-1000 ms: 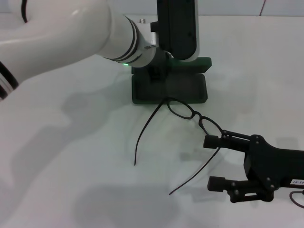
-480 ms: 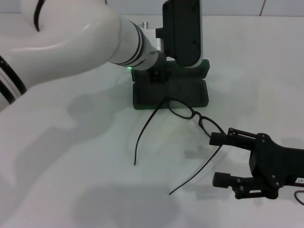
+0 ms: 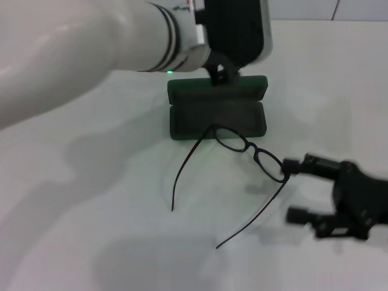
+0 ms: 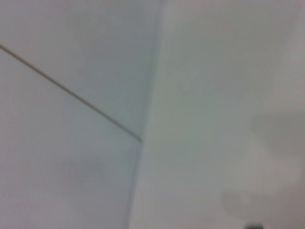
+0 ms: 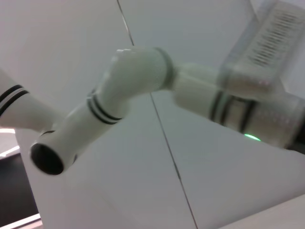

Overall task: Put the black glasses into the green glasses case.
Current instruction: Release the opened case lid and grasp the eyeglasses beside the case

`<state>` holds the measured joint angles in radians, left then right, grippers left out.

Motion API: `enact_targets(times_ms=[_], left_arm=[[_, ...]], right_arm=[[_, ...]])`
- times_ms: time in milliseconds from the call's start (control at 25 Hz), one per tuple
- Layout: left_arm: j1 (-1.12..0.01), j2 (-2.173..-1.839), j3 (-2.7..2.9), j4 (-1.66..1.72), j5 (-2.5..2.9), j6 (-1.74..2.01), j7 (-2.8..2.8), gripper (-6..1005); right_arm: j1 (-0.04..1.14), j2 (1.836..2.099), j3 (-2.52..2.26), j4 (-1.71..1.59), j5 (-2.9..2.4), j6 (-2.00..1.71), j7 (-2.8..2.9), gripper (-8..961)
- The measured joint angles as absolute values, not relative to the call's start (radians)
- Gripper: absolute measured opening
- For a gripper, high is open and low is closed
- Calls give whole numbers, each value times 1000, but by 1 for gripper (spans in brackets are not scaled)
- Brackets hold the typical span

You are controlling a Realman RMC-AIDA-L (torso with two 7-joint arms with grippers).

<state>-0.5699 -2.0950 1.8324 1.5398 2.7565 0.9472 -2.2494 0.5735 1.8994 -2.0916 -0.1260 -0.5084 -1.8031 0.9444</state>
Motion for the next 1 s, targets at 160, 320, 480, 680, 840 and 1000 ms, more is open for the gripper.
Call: enact_targets(times_ms=[160,320,480,680,840,1000], left_arm=[[-422,-2094,1757,1755,2584,927,-2227,404],[-291,-2093,1658,1828,2290,893,-2199,405],[-166,-2092,1578,1757,1853,915,-1974,401],[-114,-2092,1471,1583,1502,1052,-1804,393],[-117,-2092,1348,1356,1289,1223,-1659,390],[-120,-2092,1242,1138,1159,1384,-1495,386]], right_arm=[[602,1808,-2025,-132,-515,-1836,1100,847],[644,1749,-2015,-133,-518,-1839,1204,845],[707,1731,-2016,-141,-546,-1770,1281,805],[803,1716,-2013,-143,-665,-1627,1395,633],[909,1709,-2014,-143,-812,-1471,1506,593],[1022,1725,-2013,-145,-940,-1386,1633,587]])
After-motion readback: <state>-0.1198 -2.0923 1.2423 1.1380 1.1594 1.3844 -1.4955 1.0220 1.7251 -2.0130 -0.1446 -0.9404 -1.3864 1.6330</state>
